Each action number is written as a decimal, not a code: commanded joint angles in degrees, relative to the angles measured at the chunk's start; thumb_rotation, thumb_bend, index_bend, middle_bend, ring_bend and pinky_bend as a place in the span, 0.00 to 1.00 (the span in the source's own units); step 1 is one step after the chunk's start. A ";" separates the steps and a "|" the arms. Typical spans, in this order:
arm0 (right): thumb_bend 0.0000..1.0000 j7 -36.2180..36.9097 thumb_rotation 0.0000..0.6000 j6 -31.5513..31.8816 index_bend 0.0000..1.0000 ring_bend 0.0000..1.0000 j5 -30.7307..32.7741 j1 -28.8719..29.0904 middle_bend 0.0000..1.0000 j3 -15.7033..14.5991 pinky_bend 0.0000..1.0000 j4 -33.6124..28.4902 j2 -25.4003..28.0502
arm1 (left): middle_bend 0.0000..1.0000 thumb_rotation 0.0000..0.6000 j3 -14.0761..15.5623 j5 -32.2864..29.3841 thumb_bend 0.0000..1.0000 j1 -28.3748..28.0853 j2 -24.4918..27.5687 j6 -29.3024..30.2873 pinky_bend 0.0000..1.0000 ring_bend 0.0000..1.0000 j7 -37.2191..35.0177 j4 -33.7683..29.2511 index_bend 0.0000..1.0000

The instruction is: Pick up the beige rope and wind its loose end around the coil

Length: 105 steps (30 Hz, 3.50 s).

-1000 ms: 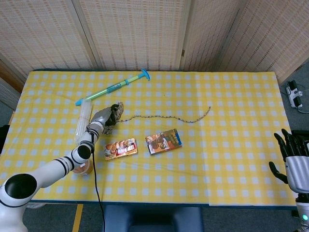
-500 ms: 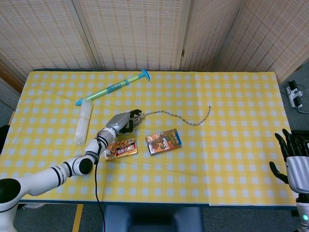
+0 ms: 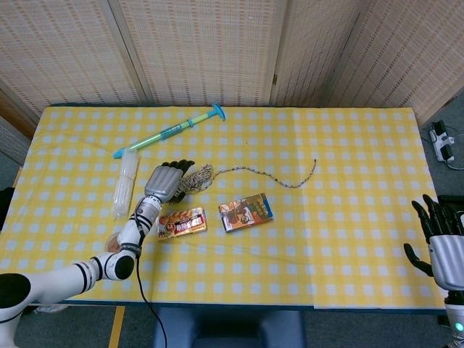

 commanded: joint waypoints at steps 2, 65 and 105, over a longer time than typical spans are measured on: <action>0.37 0.42 1.00 0.31 0.00 0.08 -0.05 -0.26 0.01 -0.10 0.00 0.24 -0.04 | 0.18 1.00 1.67 -6.44 0.36 -0.22 -2.75 3.15 0.26 0.22 6.08 -0.03 0.17; 0.37 -1.28 1.00 -2.32 0.00 0.08 0.94 0.78 0.02 0.11 0.00 -1.65 0.48 | 0.65 1.00 -5.04 12.23 0.59 3.94 -14.22 2.66 0.72 0.64 -22.45 21.12 0.67; 0.37 -14.66 1.00 -44.14 0.39 0.13 20.20 37.81 0.14 9.62 0.02 24.51 -22.17 | 0.65 1.00 -3.39 16.29 0.59 10.22 2.86 7.48 0.72 0.64 -22.99 -13.70 0.67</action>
